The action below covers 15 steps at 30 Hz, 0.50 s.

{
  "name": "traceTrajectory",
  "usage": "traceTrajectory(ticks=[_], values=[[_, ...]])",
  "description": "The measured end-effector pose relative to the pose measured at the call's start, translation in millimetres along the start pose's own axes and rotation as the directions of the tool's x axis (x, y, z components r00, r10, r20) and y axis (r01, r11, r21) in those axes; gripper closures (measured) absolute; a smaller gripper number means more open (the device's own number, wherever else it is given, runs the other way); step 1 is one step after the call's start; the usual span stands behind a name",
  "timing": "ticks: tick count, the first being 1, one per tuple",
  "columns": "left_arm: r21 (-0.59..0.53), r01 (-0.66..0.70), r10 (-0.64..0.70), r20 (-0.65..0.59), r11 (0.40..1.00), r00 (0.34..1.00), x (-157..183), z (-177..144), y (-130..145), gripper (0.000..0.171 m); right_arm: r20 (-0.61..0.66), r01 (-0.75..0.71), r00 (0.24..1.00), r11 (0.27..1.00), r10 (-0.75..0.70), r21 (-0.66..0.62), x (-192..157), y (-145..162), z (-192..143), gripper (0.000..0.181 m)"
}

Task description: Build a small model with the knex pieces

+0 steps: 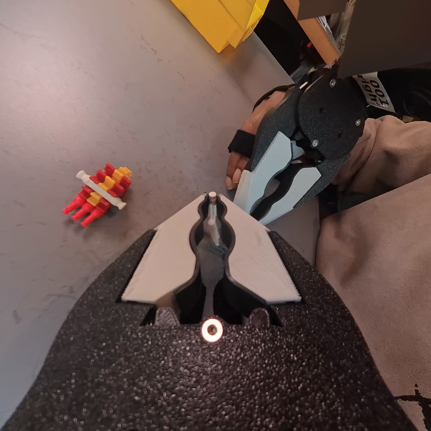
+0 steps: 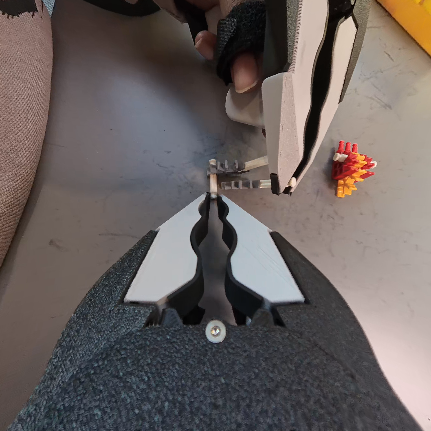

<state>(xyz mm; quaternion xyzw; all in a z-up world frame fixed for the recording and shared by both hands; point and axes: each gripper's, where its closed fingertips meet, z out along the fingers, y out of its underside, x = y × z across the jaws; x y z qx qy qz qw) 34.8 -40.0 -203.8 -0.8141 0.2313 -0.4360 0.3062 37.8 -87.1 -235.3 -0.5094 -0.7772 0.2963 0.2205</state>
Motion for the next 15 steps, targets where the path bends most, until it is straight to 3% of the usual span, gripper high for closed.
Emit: traceTrajectory(ticks=[8, 13, 15], values=[[0.016, -0.004, 0.004, -0.022, 1.000, 1.000, 6, 2, -2, 0.166, -0.020, -0.032, 0.999, 0.999, 0.032, -0.007, -1, 1, -2, 0.177], [0.027, 0.004, -0.002, -0.077, 1.000, 0.997, 12, 0, -5, 0.166, -0.013, -0.118, 0.993, 0.991, 0.120, 0.067, 11, -1, -22, 0.163], [0.021, 0.000, 0.002, -0.093, 1.000, 0.996, 14, 1, -4, 0.166, -0.018, -0.133, 0.991, 0.985, 0.135, 0.107, 18, -5, -24, 0.150]])
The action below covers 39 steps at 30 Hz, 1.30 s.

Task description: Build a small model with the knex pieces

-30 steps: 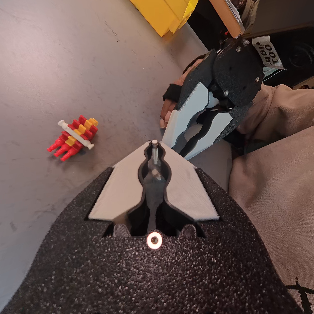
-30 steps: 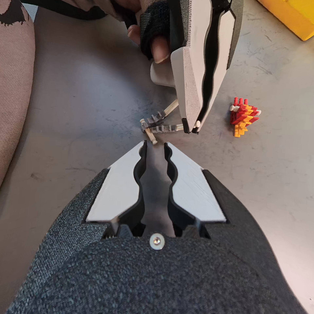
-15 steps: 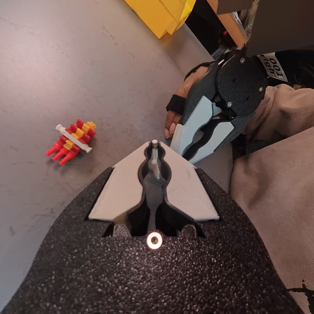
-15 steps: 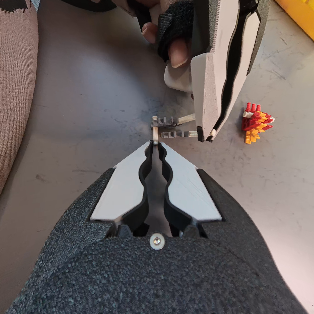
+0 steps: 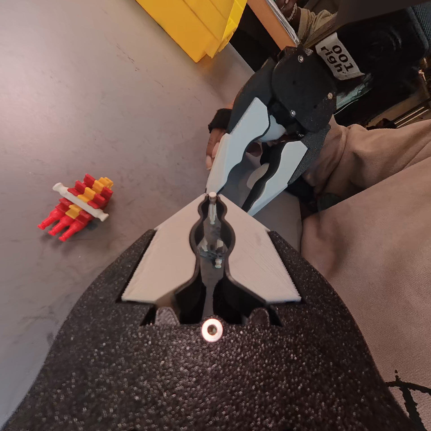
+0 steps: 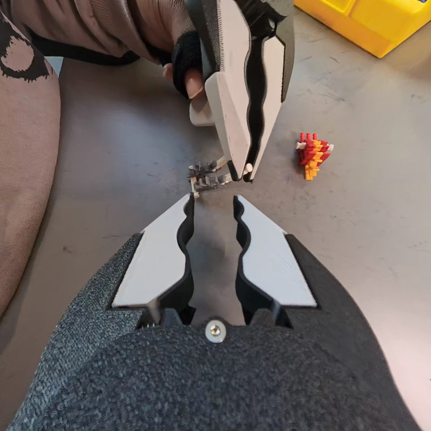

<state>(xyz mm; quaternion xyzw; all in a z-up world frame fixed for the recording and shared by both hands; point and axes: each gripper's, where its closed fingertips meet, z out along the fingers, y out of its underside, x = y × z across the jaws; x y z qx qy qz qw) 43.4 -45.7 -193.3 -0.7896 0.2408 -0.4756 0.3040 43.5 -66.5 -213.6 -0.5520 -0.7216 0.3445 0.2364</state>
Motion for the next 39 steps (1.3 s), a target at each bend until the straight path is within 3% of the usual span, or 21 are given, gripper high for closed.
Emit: traceTrajectory(ticks=[3, 16, 20, 24, 30, 39], values=[[-0.013, -0.008, 0.008, -0.006, 1.000, 1.000, 1, 1, 2, 0.166, 0.034, -0.039, 0.999, 0.999, 0.038, 0.020, 0, -5, 10, 0.135], [0.070, -0.030, 0.031, -0.013, 0.997, 0.999, 1, -11, -11, 0.166, 0.116, -0.204, 0.974, 0.974, 0.192, 0.099, 7, -22, 11, 0.156], [0.004, -0.103, 0.102, 0.051, 0.995, 0.993, -2, -23, -8, 0.145, 0.102, -0.204, 0.975, 0.977, 0.197, 0.063, 8, -17, 15, 0.156], [-0.093, -0.293, 0.304, 0.145, 0.952, 0.942, 8, -41, 10, 0.147, 0.067, -0.192, 0.979, 0.981, 0.190, 0.016, 8, -10, 21, 0.156], [-0.276, -0.353, 0.419, 0.238, 0.894, 0.876, 9, -28, 62, 0.149, 0.064, -0.168, 0.984, 0.986, 0.169, -0.014, 4, -8, 25, 0.156], [-0.351, -0.385, 0.484, 0.261, 0.854, 0.835, 3, -15, 69, 0.158, 0.059, -0.161, 0.985, 0.987, 0.162, -0.024, 1, -5, 23, 0.155]])
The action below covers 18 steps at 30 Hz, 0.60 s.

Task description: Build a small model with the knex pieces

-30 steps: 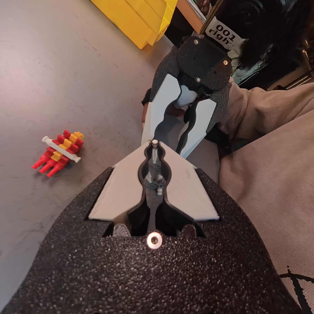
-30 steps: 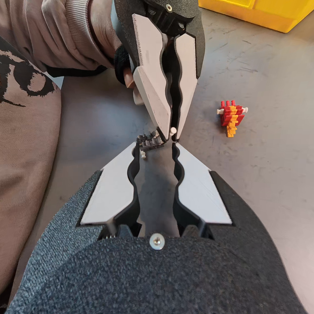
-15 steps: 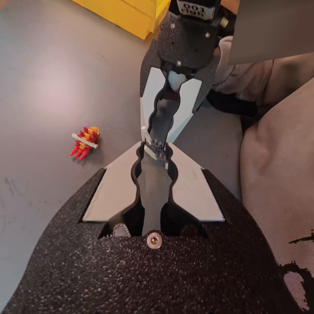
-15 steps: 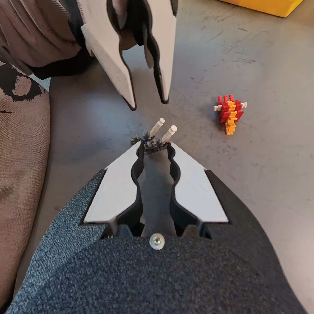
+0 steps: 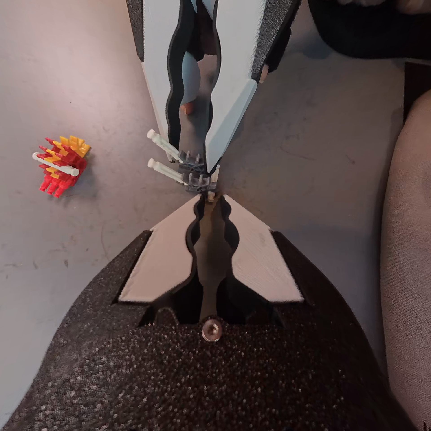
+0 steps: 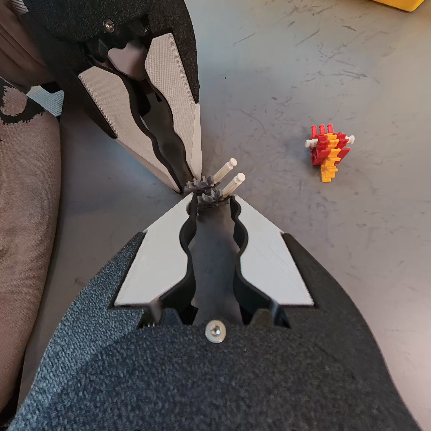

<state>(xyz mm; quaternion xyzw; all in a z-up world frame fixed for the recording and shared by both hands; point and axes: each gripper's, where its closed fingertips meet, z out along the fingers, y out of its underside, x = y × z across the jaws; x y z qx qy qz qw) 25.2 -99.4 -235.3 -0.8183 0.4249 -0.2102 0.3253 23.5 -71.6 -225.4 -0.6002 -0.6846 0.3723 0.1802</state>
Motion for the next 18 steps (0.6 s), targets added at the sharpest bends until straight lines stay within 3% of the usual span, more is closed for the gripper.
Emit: traceTrajectory(ticks=[3, 18], values=[[0.003, -0.008, 0.008, 0.017, 1.000, 1.000, -1.0, 1.1, -0.3, 0.165, 0.014, 0.005, 1.000, 1.000, -0.005, -0.004, -0.8, 0.5, -0.2, 0.155], [0.009, 0.003, -0.003, 0.023, 1.000, 1.000, -3.0, 0.5, 0.4, 0.166, 0.068, 0.072, 0.995, 0.997, -0.071, -0.016, -2.2, 3.1, -4.4, 0.140]])
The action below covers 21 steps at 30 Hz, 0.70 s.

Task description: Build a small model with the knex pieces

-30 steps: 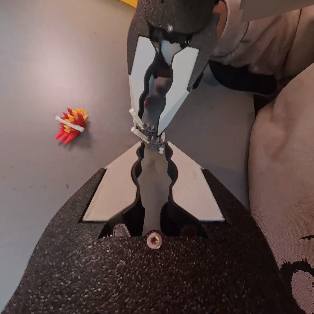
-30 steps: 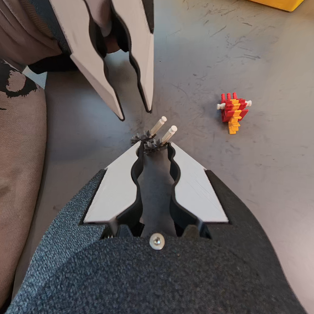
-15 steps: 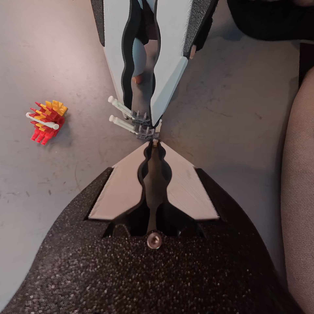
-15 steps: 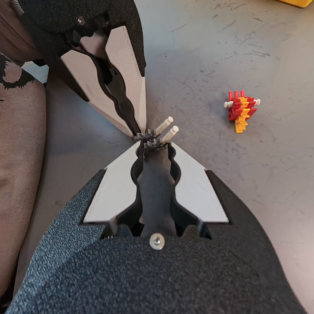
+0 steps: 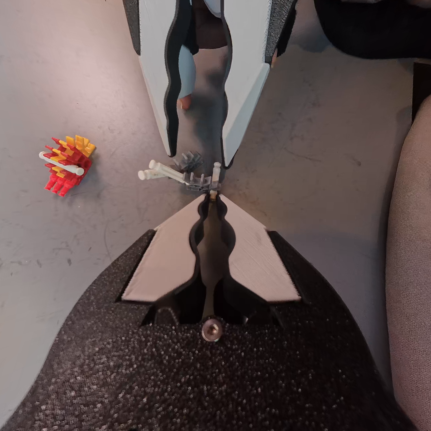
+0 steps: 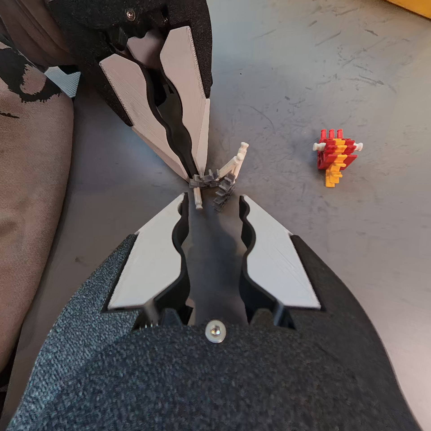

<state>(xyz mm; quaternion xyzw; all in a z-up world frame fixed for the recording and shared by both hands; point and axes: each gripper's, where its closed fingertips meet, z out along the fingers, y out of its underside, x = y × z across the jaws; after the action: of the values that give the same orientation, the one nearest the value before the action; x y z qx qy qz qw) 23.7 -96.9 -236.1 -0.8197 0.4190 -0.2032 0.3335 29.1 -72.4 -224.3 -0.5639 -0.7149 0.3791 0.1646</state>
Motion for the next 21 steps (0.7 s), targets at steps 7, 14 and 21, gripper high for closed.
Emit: traceTrajectory(ticks=[7, 14, 21], values=[[-0.014, 0.046, -0.045, 0.047, 0.999, 0.998, -8, -4, 3, 0.166, 0.013, -0.010, 1.000, 1.000, 0.010, 0.004, 10, -8, -12, 0.161], [-0.001, 0.083, -0.083, 0.045, 0.997, 0.996, -12, -5, 4, 0.166, 0.081, 0.077, 0.994, 0.995, -0.072, -0.059, 4, 4, -7, 0.141], [0.007, 0.092, -0.092, 0.011, 0.996, 0.996, -6, -4, 2, 0.166, 0.156, 0.210, 0.968, 0.975, -0.196, -0.078, 8, 5, -5, 0.137]])
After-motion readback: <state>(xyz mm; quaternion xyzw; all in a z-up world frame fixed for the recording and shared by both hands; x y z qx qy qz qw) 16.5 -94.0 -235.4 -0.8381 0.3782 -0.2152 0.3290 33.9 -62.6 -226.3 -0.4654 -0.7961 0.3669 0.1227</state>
